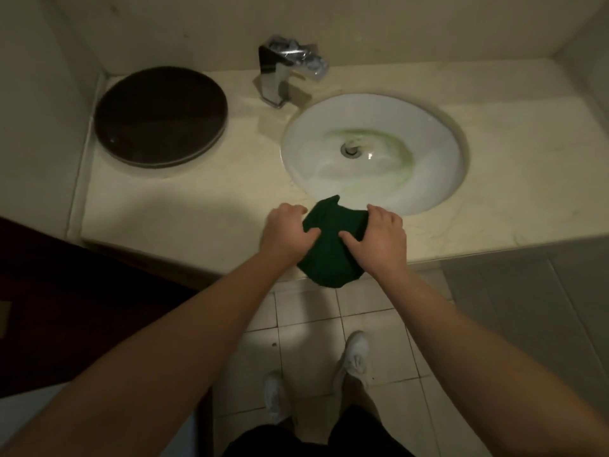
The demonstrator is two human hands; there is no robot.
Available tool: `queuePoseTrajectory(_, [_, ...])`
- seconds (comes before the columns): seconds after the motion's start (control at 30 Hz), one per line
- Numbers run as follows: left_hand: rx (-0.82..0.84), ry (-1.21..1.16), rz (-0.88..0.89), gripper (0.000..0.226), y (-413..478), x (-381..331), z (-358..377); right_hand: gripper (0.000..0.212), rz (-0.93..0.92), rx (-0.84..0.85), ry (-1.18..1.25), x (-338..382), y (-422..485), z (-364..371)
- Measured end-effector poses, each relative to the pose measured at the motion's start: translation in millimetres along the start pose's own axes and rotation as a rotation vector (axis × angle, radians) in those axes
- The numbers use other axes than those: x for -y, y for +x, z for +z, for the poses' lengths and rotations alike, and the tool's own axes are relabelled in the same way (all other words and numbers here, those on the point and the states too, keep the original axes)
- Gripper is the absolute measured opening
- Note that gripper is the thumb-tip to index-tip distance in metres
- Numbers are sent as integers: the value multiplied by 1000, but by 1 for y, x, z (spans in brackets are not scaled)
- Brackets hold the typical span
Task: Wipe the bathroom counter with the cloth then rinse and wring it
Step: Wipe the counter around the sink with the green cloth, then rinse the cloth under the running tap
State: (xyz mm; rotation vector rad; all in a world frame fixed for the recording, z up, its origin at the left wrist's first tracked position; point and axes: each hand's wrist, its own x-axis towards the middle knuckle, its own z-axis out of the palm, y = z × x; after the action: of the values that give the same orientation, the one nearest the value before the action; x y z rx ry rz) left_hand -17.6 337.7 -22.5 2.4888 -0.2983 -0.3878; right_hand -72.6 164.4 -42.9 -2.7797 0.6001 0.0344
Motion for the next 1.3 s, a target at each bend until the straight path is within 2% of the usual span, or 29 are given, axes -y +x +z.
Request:
queuePoseTrajectory(0.1, [96, 110, -137, 53, 14, -28, 16, 90, 57, 66, -81, -6, 10, -11])
queuePoseTrajectory(0.2, [185, 46, -245, 27, 27, -42, 16, 75, -30, 98, -135, -14, 19, -15])
queuePoseTrajectory(0.27, [211, -42, -264, 30, 33, -52, 12, 61, -97, 106, -71, -20, 32, -19])
queuePoseTrajectory(0.33, [232, -124, -283, 22, 34, -61, 5, 39, -147, 178, 100, -27, 46, -25])
queuePoseTrajectory(0.4, [222, -216, -310, 11, 36, -72, -3, 25, -100, 302, 362, -31, 61, -33])
queuePoseTrajectory(0.47, [130, -291, -354, 16, 38, -85, -10, 29, 9, 421, 663, -35, 76, -43])
queuePoseTrajectory(0.57, [3, -415, -356, 23, 46, -109, -25, 56, 212, 586, 1058, -42, 101, -59])
queuePoseTrajectory(0.6, [-23, -454, -345, 25, 50, -115, -30, 58, 249, 657, 1159, -44, 109, -63])
queuePoseTrajectory(0.7, [-74, -571, -316, 34, 69, -130, -46, 40, 284, 896, 1365, -45, 130, -80])
queuePoseTrajectory(0.77, [-93, -628, -304, 40, 85, -136, -56, 37, 265, 960, 1404, -39, 144, -87])
queuePoseTrajectory(0.9, [-106, -721, -269, 49, 118, -135, -71, 49, 206, 872, 1472, -25, 181, -92])
queuePoseTrajectory(1.0, [-75, -824, -236, 60, 142, -122, -83, 66, 224, 845, 1513, -19, 208, -104])
queuePoseTrajectory(1.07, [-54, -869, -201, 64, 158, -112, -89, 68, 236, 805, 1512, -15, 224, -113])
queuePoseTrajectory(1.13, [-73, -832, -146, 56, 172, -105, -91, 62, 228, 730, 1506, -11, 240, -120])
queuePoseTrajectory(1.3, [-222, -562, -96, 31, 196, -103, -92, 49, 143, 632, 1442, 0, 254, -133])
